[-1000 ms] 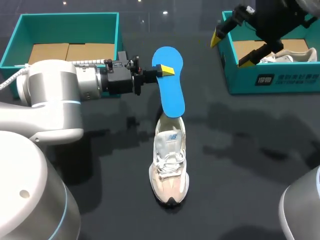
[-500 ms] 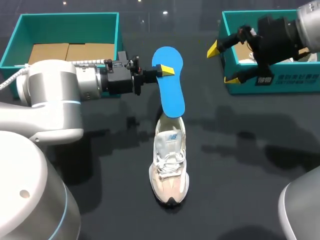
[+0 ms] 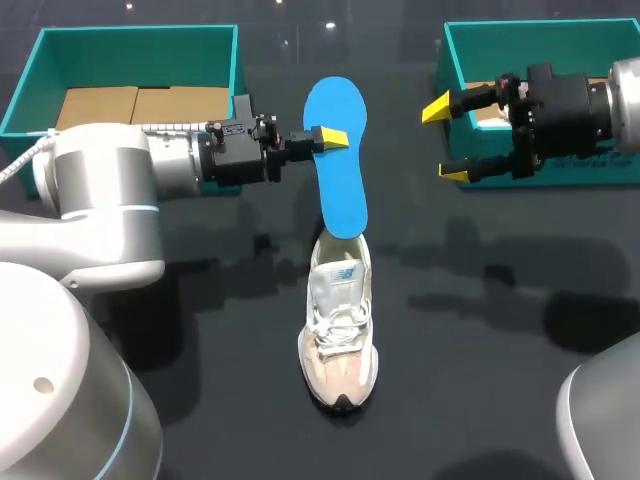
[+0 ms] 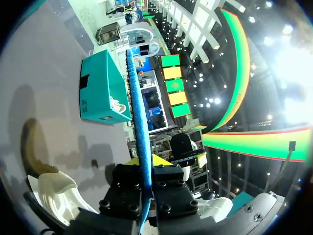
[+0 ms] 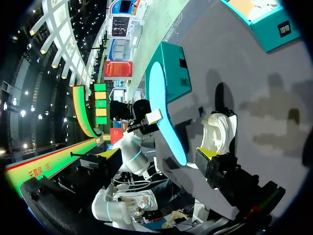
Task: Take the shoe out of the shoebox, open the shoe tongue, remove and reinsert the insole, then place the shoe into the shoebox
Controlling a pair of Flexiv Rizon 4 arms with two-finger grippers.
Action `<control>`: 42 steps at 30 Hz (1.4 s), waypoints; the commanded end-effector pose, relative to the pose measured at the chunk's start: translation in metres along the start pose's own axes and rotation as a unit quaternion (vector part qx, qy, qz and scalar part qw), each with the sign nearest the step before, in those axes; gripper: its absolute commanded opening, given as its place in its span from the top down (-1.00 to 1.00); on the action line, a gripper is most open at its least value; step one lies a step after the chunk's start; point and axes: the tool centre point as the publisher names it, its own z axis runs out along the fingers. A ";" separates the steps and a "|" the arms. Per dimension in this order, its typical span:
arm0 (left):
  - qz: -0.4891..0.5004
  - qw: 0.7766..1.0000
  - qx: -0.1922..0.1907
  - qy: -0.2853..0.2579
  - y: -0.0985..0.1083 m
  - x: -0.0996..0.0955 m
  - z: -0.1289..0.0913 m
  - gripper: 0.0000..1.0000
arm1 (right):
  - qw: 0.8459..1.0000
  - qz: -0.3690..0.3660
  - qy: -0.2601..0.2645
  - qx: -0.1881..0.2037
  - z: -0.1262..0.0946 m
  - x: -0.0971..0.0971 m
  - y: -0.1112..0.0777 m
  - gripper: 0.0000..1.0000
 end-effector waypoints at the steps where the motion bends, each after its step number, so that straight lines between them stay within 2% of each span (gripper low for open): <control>1: 0.073 0.997 0.020 0.029 0.002 0.004 -0.011 1.00 | 1.000 0.000 0.019 0.008 0.006 -0.002 0.006 -1.00; 8: 0.197 0.976 0.048 0.083 -0.003 0.015 -0.023 1.00 | 0.999 0.000 0.029 0.018 0.012 -0.001 0.008 -1.00; 14: 0.291 0.947 0.057 0.122 -0.009 0.027 -0.026 1.00 | 0.999 -0.003 0.047 0.027 0.018 0.001 0.010 -1.00; 22: 0.465 0.870 0.073 0.149 -0.021 0.045 -0.027 1.00 | 0.996 -0.008 0.077 0.032 0.022 0.001 0.012 -1.00; 35: 0.465 0.870 0.073 0.149 -0.021 0.045 -0.027 1.00 | 0.996 -0.004 0.086 0.036 0.024 -0.001 0.012 -1.00; 39: 0.556 0.812 0.060 0.169 -0.015 0.052 -0.033 1.00 | 0.996 -0.004 0.086 0.036 0.024 -0.001 0.012 -1.00; 42: 0.631 0.752 0.049 0.183 -0.013 0.061 -0.037 1.00 | 0.996 -0.004 0.086 0.036 0.024 -0.001 0.012 -1.00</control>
